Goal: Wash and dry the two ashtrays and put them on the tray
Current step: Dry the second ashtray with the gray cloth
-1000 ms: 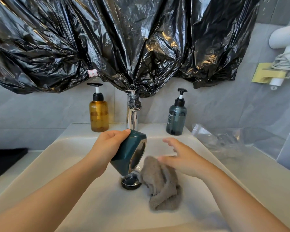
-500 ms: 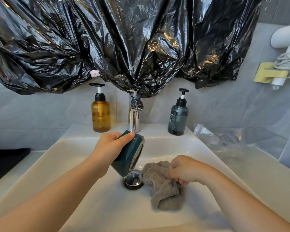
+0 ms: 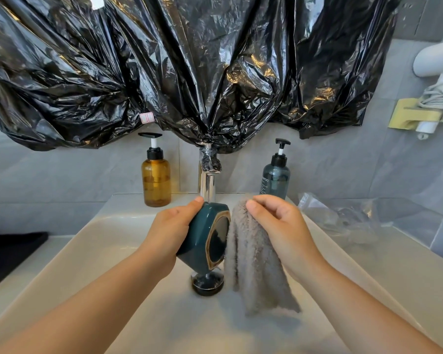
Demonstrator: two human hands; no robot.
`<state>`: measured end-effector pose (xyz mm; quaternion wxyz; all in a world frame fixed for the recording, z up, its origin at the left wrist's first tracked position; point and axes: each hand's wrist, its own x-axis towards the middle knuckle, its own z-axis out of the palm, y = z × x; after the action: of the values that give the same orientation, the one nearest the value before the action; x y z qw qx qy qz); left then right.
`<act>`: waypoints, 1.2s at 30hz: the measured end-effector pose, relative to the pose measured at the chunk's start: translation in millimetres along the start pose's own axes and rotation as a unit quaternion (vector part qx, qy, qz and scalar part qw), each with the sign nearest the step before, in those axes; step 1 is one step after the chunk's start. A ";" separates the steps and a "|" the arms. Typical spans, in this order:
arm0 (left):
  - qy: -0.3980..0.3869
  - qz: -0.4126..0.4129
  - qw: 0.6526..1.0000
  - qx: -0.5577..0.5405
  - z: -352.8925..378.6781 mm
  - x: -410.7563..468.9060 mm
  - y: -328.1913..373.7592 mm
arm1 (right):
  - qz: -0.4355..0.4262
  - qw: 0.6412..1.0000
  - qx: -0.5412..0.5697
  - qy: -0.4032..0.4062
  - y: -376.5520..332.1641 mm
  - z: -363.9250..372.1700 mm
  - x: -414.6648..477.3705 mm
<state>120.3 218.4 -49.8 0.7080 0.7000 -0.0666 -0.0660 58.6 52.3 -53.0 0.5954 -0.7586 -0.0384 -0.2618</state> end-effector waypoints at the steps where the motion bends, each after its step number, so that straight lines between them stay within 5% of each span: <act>1: -0.007 -0.001 1.000 -0.006 0.4 0.2 0.1 | -0.015 1.000 0.014 -0.009 -2.6 5.3 -1.2; 11: -0.038 0.048 0.998 0.026 6.7 -4.7 -0.7 | -0.098 0.994 -0.022 0.037 0.2 21.0 -3.1; 15: -0.030 0.032 0.999 0.015 6.3 -5.9 1.9 | -0.033 0.995 -0.068 0.072 11.1 13.5 4.2; 21: -0.020 0.030 0.999 -0.009 3.3 -6.9 7.0 | 0.109 0.991 -0.078 0.009 25.2 3.8 6.1; 26: -0.007 0.028 1.000 -0.002 5.2 -8.1 7.2 | -0.080 0.988 -0.062 0.114 0.6 4.7 1.7; 36: 0.013 0.022 1.000 -0.009 8.6 -7.4 2.4 | -0.123 0.990 -0.069 0.002 -3.1 28.0 -6.0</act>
<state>111.4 211.4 -47.4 0.7165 0.6927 -0.0718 -0.0420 62.1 80.5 -57.3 0.5045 -0.7870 -0.1122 -0.3368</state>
